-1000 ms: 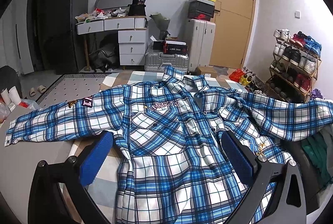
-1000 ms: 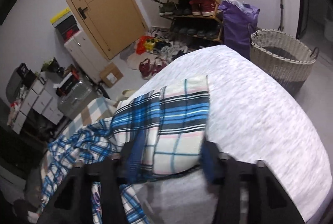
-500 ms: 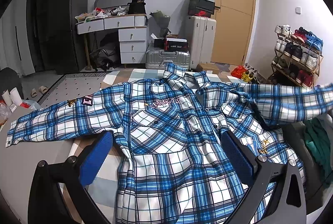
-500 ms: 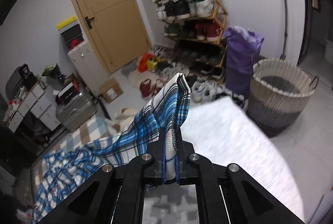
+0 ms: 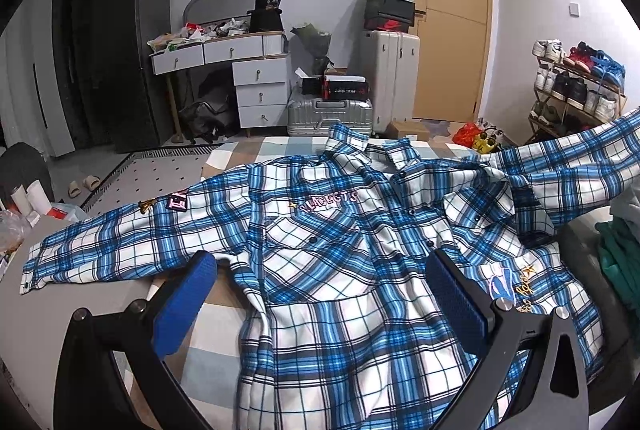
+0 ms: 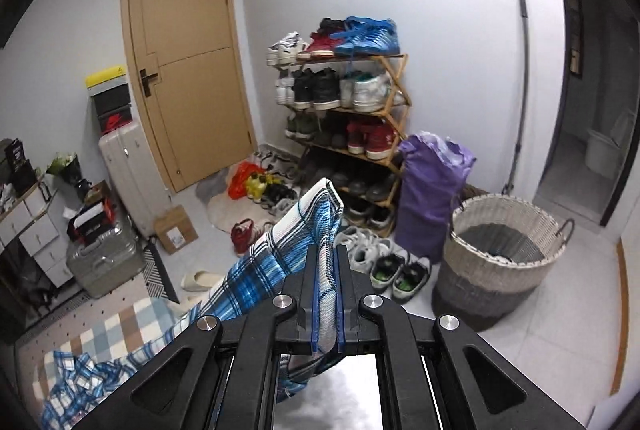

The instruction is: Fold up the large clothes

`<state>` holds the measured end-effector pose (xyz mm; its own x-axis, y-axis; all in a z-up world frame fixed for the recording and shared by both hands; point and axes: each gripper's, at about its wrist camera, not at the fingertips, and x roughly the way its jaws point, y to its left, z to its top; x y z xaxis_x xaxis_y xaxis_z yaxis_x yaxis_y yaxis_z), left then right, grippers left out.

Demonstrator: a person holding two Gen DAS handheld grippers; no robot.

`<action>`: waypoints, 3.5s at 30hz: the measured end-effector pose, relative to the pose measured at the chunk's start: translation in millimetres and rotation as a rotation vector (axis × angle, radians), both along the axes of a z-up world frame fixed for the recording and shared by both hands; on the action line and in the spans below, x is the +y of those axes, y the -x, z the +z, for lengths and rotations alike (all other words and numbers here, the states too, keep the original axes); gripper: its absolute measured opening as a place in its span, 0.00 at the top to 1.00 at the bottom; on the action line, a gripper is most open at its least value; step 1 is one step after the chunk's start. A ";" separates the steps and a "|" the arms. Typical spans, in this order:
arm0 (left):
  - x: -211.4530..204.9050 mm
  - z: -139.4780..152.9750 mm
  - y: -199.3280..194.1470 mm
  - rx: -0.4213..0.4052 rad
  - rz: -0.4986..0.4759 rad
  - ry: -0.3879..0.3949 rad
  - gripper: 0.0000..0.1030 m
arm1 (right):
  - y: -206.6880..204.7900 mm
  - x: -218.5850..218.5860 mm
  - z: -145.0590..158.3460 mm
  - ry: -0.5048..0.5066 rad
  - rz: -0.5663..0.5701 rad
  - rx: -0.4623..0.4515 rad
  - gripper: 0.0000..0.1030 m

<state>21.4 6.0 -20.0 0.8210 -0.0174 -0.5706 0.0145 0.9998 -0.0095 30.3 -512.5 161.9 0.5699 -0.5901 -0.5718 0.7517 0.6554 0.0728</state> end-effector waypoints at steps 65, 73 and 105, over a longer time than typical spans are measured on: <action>80.1 -0.1 9.9 -0.044 0.123 0.041 0.01 | -147.6 258.6 -335.8 0.058 0.831 0.635 0.33; 73.6 -2.4 6.6 -0.027 0.119 0.001 0.01 | -160.0 220.7 -358.8 -0.126 0.792 0.599 0.96; 81.5 -20.9 -18.5 0.125 0.076 0.022 0.01 | -406.4 390.3 -318.5 -0.112 0.916 0.508 0.93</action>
<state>39.9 87.5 -40.9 0.7431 0.0290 -0.6686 -0.0641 0.9976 -0.0279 436.7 -122.3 -156.7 0.4495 0.0162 -0.8932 -0.0687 0.9975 -0.0165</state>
